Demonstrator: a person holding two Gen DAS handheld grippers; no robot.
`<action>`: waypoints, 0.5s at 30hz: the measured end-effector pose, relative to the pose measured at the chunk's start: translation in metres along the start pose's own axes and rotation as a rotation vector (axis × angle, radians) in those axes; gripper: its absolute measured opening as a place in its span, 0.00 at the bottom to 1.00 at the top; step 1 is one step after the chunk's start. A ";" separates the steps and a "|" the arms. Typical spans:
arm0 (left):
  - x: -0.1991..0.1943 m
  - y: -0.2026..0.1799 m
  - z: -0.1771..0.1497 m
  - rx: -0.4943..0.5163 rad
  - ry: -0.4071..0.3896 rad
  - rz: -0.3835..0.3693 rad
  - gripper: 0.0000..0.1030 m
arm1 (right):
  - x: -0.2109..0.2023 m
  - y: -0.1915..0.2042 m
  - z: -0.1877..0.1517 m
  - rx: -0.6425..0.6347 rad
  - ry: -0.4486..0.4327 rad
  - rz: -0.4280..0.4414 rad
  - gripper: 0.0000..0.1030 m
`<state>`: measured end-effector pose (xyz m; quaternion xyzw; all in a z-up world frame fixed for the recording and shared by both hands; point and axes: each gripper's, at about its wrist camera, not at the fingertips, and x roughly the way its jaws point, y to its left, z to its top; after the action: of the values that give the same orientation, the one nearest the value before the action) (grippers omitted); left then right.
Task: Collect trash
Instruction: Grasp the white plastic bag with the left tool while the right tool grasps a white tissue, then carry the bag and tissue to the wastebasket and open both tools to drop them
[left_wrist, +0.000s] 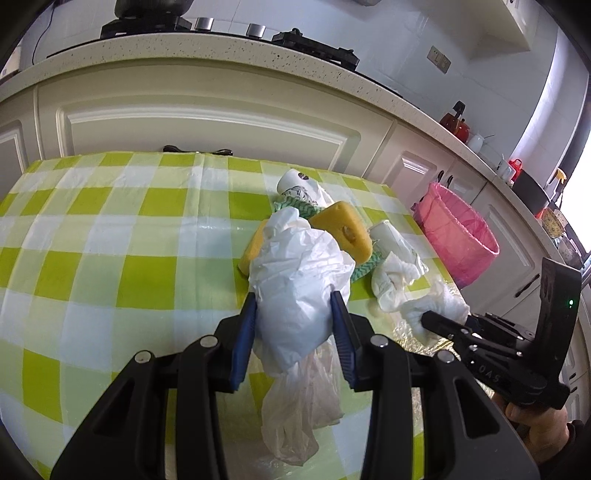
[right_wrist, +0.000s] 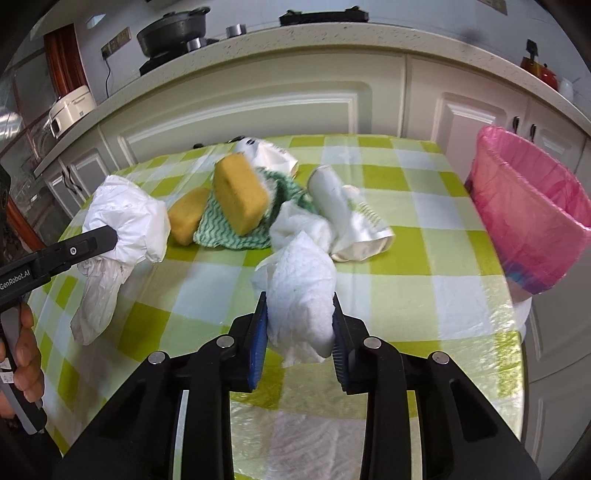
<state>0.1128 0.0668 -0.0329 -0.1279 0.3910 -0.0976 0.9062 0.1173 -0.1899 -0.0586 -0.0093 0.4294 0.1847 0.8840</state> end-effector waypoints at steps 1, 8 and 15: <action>-0.001 -0.002 0.002 0.003 -0.004 0.001 0.37 | -0.005 -0.006 0.002 0.008 -0.011 -0.004 0.30; 0.000 -0.024 0.019 0.043 -0.020 -0.004 0.37 | -0.026 -0.045 0.015 0.048 -0.062 -0.049 0.30; 0.011 -0.071 0.050 0.114 -0.039 -0.041 0.37 | -0.051 -0.098 0.037 0.088 -0.125 -0.102 0.30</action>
<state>0.1521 0.0046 0.0143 -0.0857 0.3643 -0.1357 0.9173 0.1490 -0.2907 -0.0102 0.0192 0.3801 0.1205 0.9169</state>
